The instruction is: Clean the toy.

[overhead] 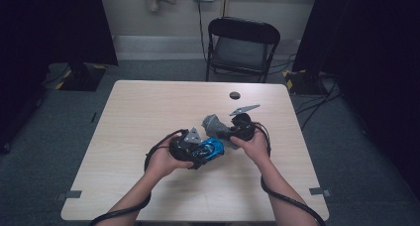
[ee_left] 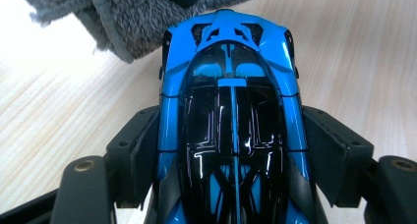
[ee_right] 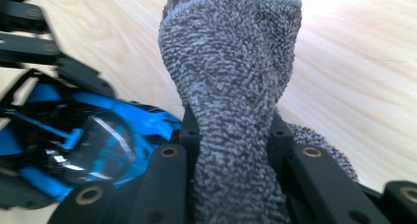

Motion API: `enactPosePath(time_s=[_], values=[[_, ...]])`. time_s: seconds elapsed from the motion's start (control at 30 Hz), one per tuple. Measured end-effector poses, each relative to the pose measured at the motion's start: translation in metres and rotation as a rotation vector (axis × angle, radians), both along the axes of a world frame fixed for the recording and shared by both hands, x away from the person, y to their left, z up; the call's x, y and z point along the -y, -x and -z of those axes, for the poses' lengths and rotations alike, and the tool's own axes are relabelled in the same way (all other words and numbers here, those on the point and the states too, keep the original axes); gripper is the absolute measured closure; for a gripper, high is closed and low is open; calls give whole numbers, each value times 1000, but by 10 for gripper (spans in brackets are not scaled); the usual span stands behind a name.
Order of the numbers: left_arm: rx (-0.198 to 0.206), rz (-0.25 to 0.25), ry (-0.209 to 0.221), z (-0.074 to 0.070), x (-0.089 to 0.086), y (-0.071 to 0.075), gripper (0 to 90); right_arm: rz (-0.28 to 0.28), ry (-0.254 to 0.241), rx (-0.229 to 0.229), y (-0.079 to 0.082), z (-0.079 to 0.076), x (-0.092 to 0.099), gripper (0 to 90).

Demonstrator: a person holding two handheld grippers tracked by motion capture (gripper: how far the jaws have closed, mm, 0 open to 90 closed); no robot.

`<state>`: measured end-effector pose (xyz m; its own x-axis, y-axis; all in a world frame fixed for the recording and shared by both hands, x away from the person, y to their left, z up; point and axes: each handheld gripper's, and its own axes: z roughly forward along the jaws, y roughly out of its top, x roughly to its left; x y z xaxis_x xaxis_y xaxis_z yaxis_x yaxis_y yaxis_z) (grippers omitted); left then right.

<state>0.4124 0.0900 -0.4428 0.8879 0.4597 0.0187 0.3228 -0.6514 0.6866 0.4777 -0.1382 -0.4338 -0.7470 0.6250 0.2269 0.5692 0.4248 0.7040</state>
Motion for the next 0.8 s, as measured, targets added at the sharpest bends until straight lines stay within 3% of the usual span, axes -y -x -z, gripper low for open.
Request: enactPosePath(time_s=[0.43,0.8], values=[[2,-23,-17,5,-4,-5,281,-33,0,-39,3,7,4,699],[3,-54,0,3,-10,-9,281,-38,0,-50,5,9,12,698]])
